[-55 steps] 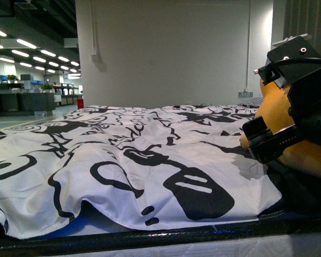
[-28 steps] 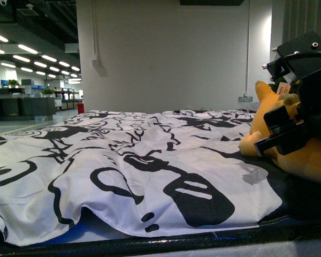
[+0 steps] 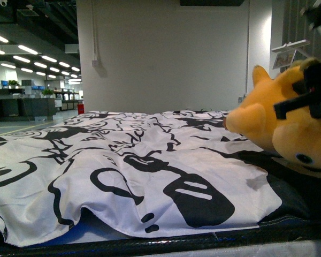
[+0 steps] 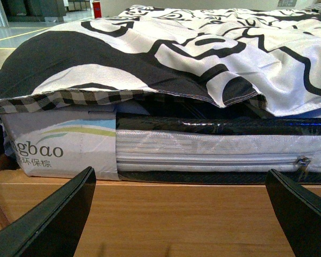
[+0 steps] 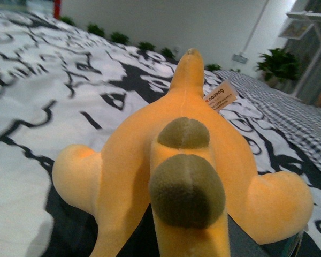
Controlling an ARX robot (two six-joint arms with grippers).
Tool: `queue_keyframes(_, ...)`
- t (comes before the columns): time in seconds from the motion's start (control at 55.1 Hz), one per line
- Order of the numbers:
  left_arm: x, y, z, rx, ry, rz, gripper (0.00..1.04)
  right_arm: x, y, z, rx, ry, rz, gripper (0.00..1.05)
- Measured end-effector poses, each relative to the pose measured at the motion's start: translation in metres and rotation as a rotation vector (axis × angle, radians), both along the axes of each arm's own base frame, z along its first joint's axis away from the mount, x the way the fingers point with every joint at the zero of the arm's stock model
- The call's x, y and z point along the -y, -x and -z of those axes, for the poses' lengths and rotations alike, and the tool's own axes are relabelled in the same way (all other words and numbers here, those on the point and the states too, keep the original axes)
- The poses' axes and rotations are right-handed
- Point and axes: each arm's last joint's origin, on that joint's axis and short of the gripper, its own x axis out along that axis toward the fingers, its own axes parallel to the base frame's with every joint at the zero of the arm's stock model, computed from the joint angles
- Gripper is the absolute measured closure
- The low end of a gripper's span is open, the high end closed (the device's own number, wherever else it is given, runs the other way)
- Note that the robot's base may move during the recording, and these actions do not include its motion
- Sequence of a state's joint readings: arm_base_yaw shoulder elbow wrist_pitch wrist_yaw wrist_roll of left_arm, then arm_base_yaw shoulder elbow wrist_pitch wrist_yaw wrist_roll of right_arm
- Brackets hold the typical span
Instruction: Put away toys
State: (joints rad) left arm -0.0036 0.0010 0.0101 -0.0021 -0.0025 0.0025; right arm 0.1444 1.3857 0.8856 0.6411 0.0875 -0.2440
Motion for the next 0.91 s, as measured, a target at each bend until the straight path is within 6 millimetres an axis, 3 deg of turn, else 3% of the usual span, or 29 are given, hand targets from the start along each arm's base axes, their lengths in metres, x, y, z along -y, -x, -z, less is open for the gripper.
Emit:
queue_keyframes(0.2,0.0,0.0,0.0,0.0,0.0,0.0,0.06,0.023,0.042,-0.036,0.084,-0.16,-0.147,0.98)
queue_keyframes(0.363,0.0,0.0,0.0,0.0,0.0,0.0,0.06,0.044,0.078,-0.04,0.122,-0.269,-0.163,0.98)
queue_keyframes(0.636,0.0,0.0,0.0,0.0,0.0,0.0,0.06,0.057,0.14,-0.025,0.165,-0.42,-0.183,0.98)
queue_keyframes(0.908,0.0,0.0,0.0,0.0,0.0,0.0,0.06,0.054,0.164,0.01,0.103,-0.501,-0.136,0.98)
